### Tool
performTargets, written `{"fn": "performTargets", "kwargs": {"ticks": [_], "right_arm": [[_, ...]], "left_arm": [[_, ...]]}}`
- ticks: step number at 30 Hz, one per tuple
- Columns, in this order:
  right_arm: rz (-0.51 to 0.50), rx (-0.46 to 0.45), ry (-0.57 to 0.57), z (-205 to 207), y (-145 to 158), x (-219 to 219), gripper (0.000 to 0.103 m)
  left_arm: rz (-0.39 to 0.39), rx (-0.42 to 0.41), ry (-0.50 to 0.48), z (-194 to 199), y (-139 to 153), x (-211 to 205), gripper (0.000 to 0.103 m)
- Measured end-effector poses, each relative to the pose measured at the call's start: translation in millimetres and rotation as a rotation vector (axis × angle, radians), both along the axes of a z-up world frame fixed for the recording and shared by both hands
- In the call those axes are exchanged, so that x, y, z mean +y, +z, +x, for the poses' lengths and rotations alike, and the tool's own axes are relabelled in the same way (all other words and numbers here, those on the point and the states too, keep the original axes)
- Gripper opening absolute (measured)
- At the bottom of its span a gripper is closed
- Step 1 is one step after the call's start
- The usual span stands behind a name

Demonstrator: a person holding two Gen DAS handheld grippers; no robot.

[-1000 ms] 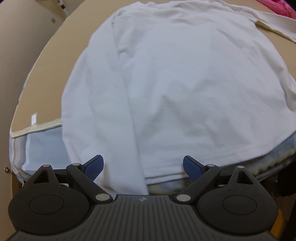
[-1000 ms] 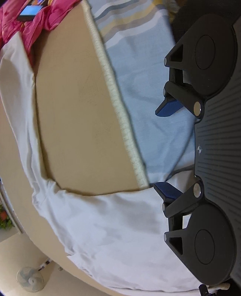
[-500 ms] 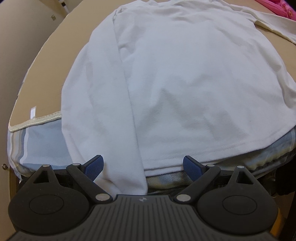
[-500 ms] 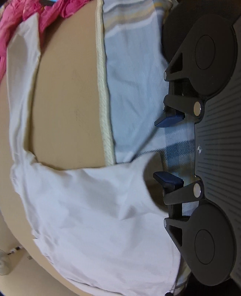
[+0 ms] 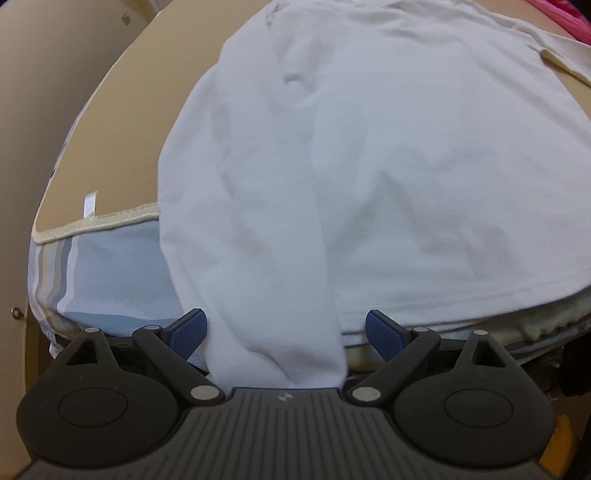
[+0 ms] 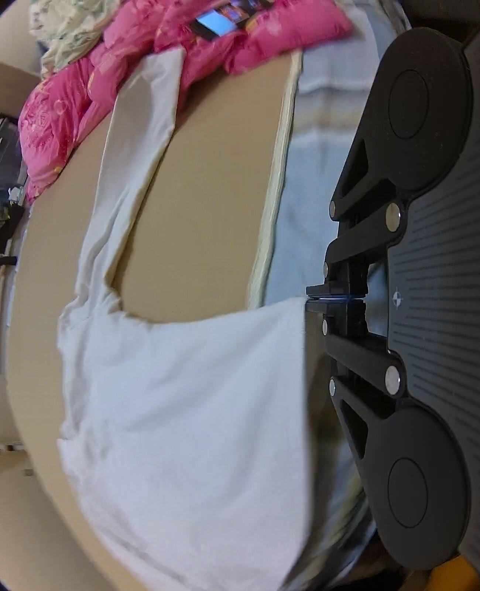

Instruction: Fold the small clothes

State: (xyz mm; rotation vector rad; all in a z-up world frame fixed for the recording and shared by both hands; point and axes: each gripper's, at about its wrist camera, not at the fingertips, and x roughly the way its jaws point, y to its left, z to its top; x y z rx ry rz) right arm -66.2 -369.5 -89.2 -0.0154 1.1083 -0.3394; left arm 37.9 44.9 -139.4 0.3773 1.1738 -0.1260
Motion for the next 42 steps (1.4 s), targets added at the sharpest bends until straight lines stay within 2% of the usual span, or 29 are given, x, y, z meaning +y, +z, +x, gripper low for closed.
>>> {"fn": "performTargets", "kwargs": {"ticks": [2, 4, 8, 10, 12, 13, 14, 16, 18, 22, 25, 26, 27, 28, 29, 30, 31, 35, 38, 39, 40, 41, 42], "right_arm": [[0.006, 0.014, -0.036, 0.2, -8.9, -11.0, 0.0], [0.065, 0.013, -0.081, 0.0, -13.1, -22.0, 0.0], [0.136, -0.065, -0.131, 0.9, -3.6, -25.1, 0.001], [0.207, -0.117, -0.156, 8.5, -0.7, -25.7, 0.019], [0.276, -0.143, -0.213, 17.4, -5.4, -26.8, 0.065], [0.299, -0.152, -0.23, 21.8, -10.5, -26.8, 0.071], [0.318, -0.147, -0.238, 26.9, -18.7, -26.7, 0.075], [0.336, -0.076, -0.269, 40.1, -43.3, -26.5, 0.075], [0.382, -0.003, -0.29, 44.8, -61.5, -25.9, 0.074], [0.4, -0.025, -0.25, 37.1, -60.3, -19.5, 0.075], [0.437, -0.032, -0.269, 30.8, -62.3, -23.0, 0.074], [0.433, -0.031, -0.271, 32.0, -62.3, -24.0, 0.065], [0.418, -0.022, -0.269, 34.2, -62.0, -23.8, 0.045], [0.412, -0.017, -0.256, 35.9, -61.0, -22.5, 0.037], [0.418, -0.016, -0.243, 36.8, -59.5, -20.3, 0.029], [0.419, -0.01, -0.233, 36.8, -58.7, -20.8, 0.023], [0.407, -0.004, -0.223, 37.0, -57.7, -19.4, 0.023], [0.394, 0.002, -0.216, 36.7, -58.3, -19.6, 0.023], [0.389, 0.009, -0.215, 37.1, -58.5, -19.5, 0.023], [0.386, 0.013, -0.214, 37.8, -58.6, -19.0, 0.023], [0.384, 0.018, -0.217, 38.9, -58.6, -18.6, 0.023], [0.383, 0.023, -0.225, 40.7, -58.8, -18.8, 0.023], [0.382, 0.027, -0.233, 42.0, -58.8, -18.7, 0.023]], "left_arm": [[-0.004, 0.004, 0.019, 2.8, 0.2, 4.5, 0.095], [-0.011, 0.002, 0.026, 3.3, 2.6, 8.4, 0.095], [-0.006, -0.008, 0.022, 2.7, 5.5, 12.5, 0.095], [-0.025, 0.015, 0.039, 7.6, 2.3, 12.9, 0.095], [-0.034, 0.043, 0.039, 12.5, -2.3, 5.9, 0.098], [-0.033, 0.052, 0.026, 14.9, -6.0, 2.5, 0.102], [-0.023, 0.055, 0.007, 16.3, -9.8, -3.0, 0.102], [0.026, 0.066, -0.019, 18.8, -19.0, -11.7, 0.103], [0.024, 0.075, -0.015, 21.3, -18.9, -11.4, 0.103], [-0.012, 0.077, 0.034, 24.1, -9.5, 10.4, 0.103], [-0.027, 0.098, 0.08, 26.3, -13.3, 29.7, 0.103], [-0.021, 0.103, 0.103, 28.5, -15.4, 35.0, 0.103], [-0.014, 0.085, 0.137, 30.4, -14.0, 39.9, 0.097], [-0.025, 0.043, 0.182, 31.0, -7.9, 44.7, 0.072], [-0.034, 0.025, 0.205, 33.0, -1.7, 47.4, 0.054], [-0.041, 0.035, 0.211, 37.1, 3.2, 49.1, 0.016], [-0.028, 0.033, 0.226, 41.7, 9.2, 51.2, 0.012], [0.035, -0.111, 0.297, 75.8, 56.8, 83.0, 0.012], [0.09, -0.225, 0.457, 134.3, 104.0, 137.1, 0.013], [0.12, -0.267, 0.521, 157.1, 118.6, 157.6, 0.019], [0.139, -0.297, 0.579, 177.7, 130.3, 176.3, 0.033], [0.155, -0.307, 0.628, 193.3, 137.5, 190.0, 0.044], [0.161, -0.302, 0.669, 205.8, 142.6, 201.1, 0.059]]}}
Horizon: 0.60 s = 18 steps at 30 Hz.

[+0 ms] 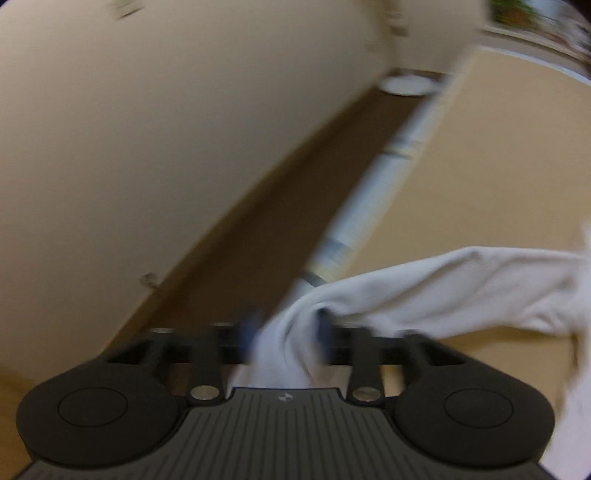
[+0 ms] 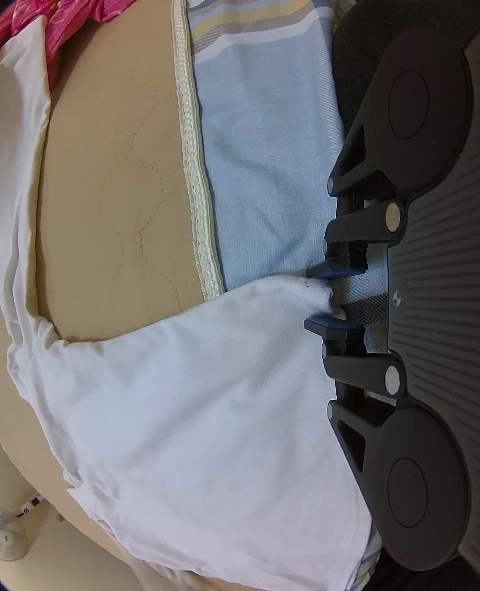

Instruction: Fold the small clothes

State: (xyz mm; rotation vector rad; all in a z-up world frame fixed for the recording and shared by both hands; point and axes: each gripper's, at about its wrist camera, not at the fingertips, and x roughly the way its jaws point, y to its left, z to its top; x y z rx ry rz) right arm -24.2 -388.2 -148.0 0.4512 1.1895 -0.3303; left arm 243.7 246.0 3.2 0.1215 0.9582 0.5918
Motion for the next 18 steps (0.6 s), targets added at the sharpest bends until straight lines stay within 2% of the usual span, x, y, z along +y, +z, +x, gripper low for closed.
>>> {"fn": "performTargets", "kwargs": {"ticks": [2, 3, 4, 6, 10, 13, 14, 16, 18], "right_arm": [[-0.001, 0.005, -0.017, 2.6, -0.1, 1.2, 0.023], [0.001, 0.006, -0.026, 2.3, -0.2, 0.9, 0.023], [0.003, 0.007, -0.033, 2.2, -0.6, 0.6, 0.023], [0.009, 0.008, -0.045, 1.0, -2.1, -0.6, 0.023], [0.015, 0.017, -0.049, 1.8, -3.0, -3.1, 0.023], [0.008, 0.017, -0.041, 2.3, -1.4, -2.5, 0.023], [0.006, 0.014, -0.041, 1.8, -1.5, -2.0, 0.023], [0.004, 0.006, -0.046, -0.3, -2.0, -1.3, 0.023], [-0.002, -0.004, -0.051, -2.7, -2.4, -0.1, 0.023]], "left_arm": [[-0.066, -0.02, -0.022, 5.3, 7.0, 3.8, 0.072], [-0.101, -0.033, -0.071, -0.1, 6.8, -3.0, 0.086], [-0.124, -0.031, -0.138, -9.3, 2.1, -14.8, 0.094], [-0.13, -0.001, -0.279, -32.6, -16.4, -42.5, 0.095], [-0.119, 0.16, -0.639, -104.7, -79.2, -107.8, 0.095], [0.006, 0.261, -0.87, -162.5, -129.4, -144.8, 0.094], [0.045, 0.278, -0.924, -177.1, -140.8, -152.8, 0.094], [0.076, 0.29, -0.982, -192.9, -151.9, -162.2, 0.094], [0.099, 0.285, -0.977, -193.1, -160.9, -161.1, 0.094]]}}
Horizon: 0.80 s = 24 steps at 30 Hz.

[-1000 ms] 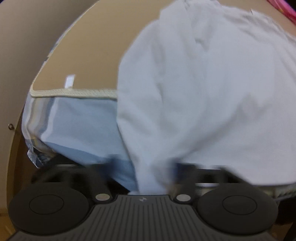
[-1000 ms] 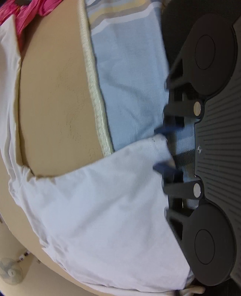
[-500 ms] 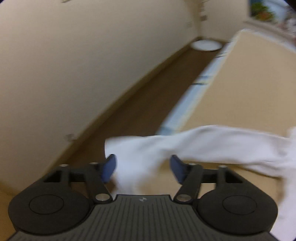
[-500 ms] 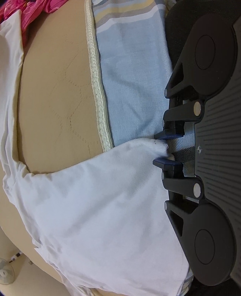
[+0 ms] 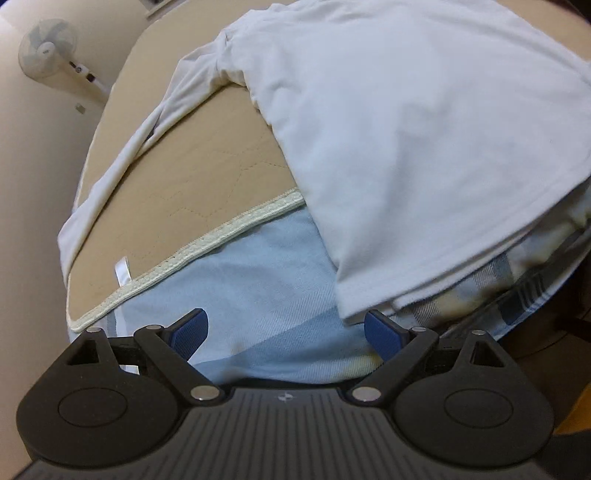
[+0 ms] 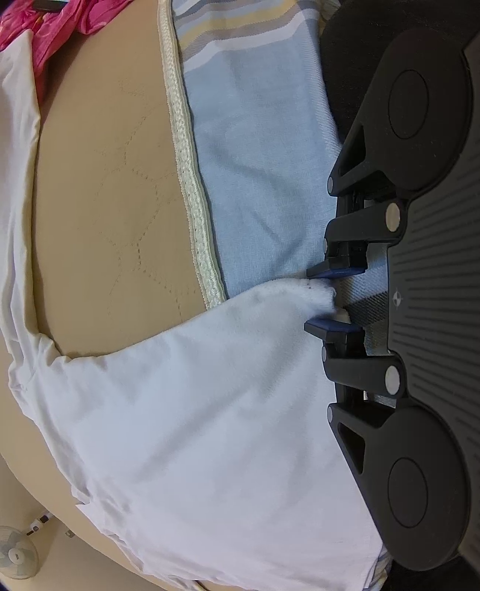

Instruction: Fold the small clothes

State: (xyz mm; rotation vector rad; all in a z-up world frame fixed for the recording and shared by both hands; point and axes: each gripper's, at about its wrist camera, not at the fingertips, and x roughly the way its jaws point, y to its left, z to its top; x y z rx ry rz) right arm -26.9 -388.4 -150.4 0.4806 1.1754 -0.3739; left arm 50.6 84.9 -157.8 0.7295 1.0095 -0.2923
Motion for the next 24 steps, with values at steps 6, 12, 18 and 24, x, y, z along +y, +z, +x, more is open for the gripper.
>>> {"fn": "performTargets", "kwargs": {"ticks": [6, 12, 18, 24], "right_arm": [[-0.014, -0.013, -0.009, -4.2, 0.9, 2.5, 0.024], [-0.011, -0.013, -0.016, -3.5, 1.6, 2.2, 0.026], [0.0, -0.041, 0.009, -6.2, -0.6, 6.2, 0.043], [0.071, -0.06, 0.016, -1.3, 5.3, -3.1, 0.006]], "left_arm": [[-0.092, 0.031, 0.063, 10.3, 3.2, 0.7, 0.092], [-0.154, 0.108, 0.079, 16.6, -0.4, -4.4, 0.088], [-0.219, 0.181, 0.144, 20.3, 1.1, -9.0, 0.04], [-0.209, 0.087, 0.207, 10.1, 30.3, -26.0, 0.002]]}}
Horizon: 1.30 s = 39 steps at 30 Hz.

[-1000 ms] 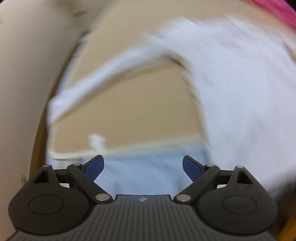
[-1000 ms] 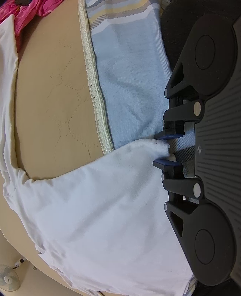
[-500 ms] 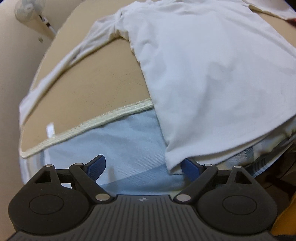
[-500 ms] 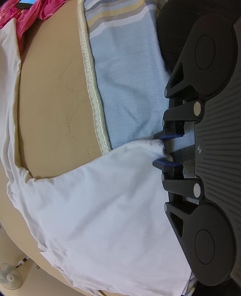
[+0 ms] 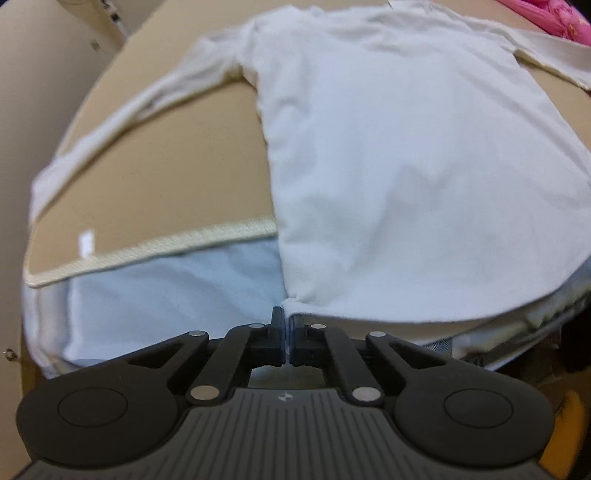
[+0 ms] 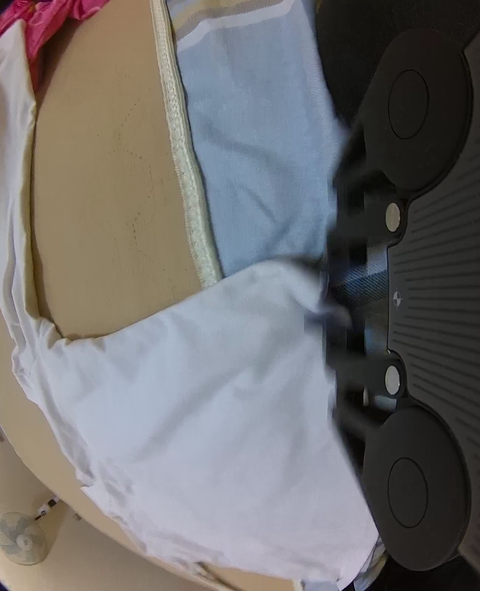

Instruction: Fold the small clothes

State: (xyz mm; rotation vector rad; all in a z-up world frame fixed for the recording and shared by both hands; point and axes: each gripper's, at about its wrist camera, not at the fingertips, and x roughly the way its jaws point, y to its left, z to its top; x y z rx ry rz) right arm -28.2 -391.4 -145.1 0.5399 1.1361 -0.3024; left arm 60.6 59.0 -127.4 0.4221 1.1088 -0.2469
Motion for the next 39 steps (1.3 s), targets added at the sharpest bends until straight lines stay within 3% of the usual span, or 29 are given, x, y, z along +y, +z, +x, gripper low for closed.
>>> {"fn": "performTargets", "kwargs": {"ticks": [2, 7, 9, 14, 23, 26, 28, 29, 30, 31, 34, 39], "right_arm": [[-0.038, -0.008, 0.036, -2.1, 15.3, 7.0, 0.006], [0.007, -0.135, 0.033, -36.0, 68.9, 15.3, 0.005], [-0.012, -0.107, 0.032, -43.1, 64.6, 16.5, 0.005], [-0.004, -0.006, -0.021, -40.2, 19.4, 15.7, 0.005], [-0.042, 0.02, 0.031, -38.3, 18.2, 24.9, 0.006], [-0.004, 0.155, 0.046, -31.7, 2.9, 24.7, 0.008], [0.037, 0.183, 0.073, -34.4, 2.1, 29.8, 0.019], [0.038, 0.165, 0.074, -37.2, 7.5, 32.5, 0.032], [0.018, 0.137, 0.077, -39.5, 17.1, 35.6, 0.042], [-0.003, 0.118, 0.08, -39.8, 24.8, 37.7, 0.044], [-0.072, 0.046, 0.082, -31.8, 53.4, 43.6, 0.047], [-0.101, -0.085, 0.075, -2.1, 88.1, 49.2, 0.05]], "left_arm": [[0.0, -0.033, 0.01, -5.2, 21.4, 3.5, 0.001], [0.003, -0.112, -0.048, -34.3, 69.0, 11.4, 0.001], [0.056, -0.097, -0.066, -37.8, 54.9, 6.2, 0.001], [0.179, 0.04, -0.047, -35.4, -8.7, -1.8, 0.001], [0.177, 0.04, -0.035, -49.3, -5.7, 8.1, 0.0], [0.145, 0.079, 0.01, -37.6, -6.3, 17.9, 0.014], [0.143, 0.058, 0.043, -34.6, 2.2, 24.8, 0.047], [0.129, 0.041, 0.06, -33.4, 9.9, 29.3, 0.053], [0.108, 0.024, 0.075, -32.0, 18.1, 33.1, 0.066], [0.085, 0.007, 0.094, -29.7, 27.2, 36.6, 0.079], [0.01, -0.061, 0.126, -17.7, 56.6, 45.1, 0.087], [-0.007, -0.145, 0.181, 24.3, 85.2, 52.2, 0.091]]}}
